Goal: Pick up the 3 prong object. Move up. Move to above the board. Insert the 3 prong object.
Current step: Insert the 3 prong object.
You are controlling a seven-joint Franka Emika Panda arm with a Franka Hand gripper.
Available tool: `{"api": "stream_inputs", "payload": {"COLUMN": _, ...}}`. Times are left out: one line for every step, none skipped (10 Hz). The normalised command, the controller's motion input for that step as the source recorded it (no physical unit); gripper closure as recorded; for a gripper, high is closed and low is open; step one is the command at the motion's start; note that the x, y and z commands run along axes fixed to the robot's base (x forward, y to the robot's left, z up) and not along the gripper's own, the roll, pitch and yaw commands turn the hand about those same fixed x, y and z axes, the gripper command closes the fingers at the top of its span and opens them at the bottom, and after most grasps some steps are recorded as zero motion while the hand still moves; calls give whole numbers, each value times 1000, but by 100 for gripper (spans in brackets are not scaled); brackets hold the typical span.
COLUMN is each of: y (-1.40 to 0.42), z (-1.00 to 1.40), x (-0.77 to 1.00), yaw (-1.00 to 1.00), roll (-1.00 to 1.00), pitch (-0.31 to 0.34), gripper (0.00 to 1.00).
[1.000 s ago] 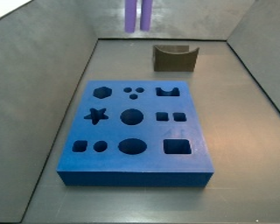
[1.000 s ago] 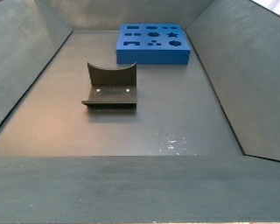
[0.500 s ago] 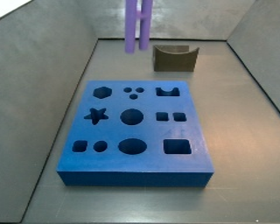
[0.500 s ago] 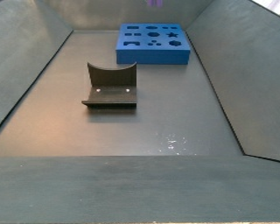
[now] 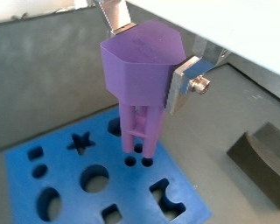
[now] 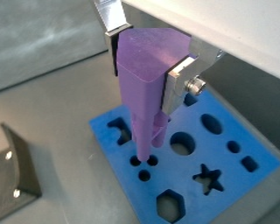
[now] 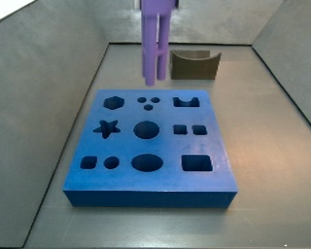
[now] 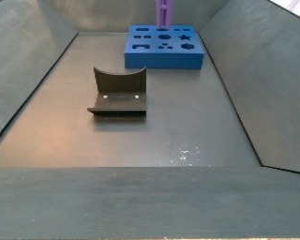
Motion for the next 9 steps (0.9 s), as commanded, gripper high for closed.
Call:
{"api": "stream_inputs", "payload": {"y": 40, "z": -569, "x": 37, "yaw": 531, "roll": 239, "pitch": -37, "gripper": 100}}
{"api": "stream_inputs", "payload": {"y": 0, "z": -491, "x": 37, "yaw": 320, "roll": 146, "pitch": -90, "gripper": 100}}
{"api": "stream_inputs", "payload": {"y": -9, "z": -203, "x": -86, "yaw": 0, "roll": 0, "pitch": -194, "gripper": 100}}
{"api": "stream_inputs", "payload": {"y": 0, "z": -174, "x": -211, "yaw": 9, "roll": 0, "pitch": -183, "gripper": 100}}
{"api": "stream_inputs", "payload": {"y": 0, "z": -163, "x": -280, "yaw": 154, "roll": 0, "pitch": -167, "gripper": 100}}
{"api": "stream_inputs", "payload": {"y": 0, "z": -197, "x": -229, "yaw": 246, "roll": -9, "pitch": -207, "gripper": 100}}
{"api": "stream_inputs", "payload": {"y": 0, "z": -209, "x": -114, "yaw": 189, "roll": -33, "pitch": -234, "gripper": 100}}
{"api": "stream_inputs", "payload": {"y": 0, "z": -197, "x": -31, "yaw": 166, "roll": -31, "pitch": -236, "gripper": 100}}
{"api": "stream_inputs", "payload": {"y": 0, "z": -203, "x": 0, "yaw": 180, "roll": -26, "pitch": -233, "gripper": 100}}
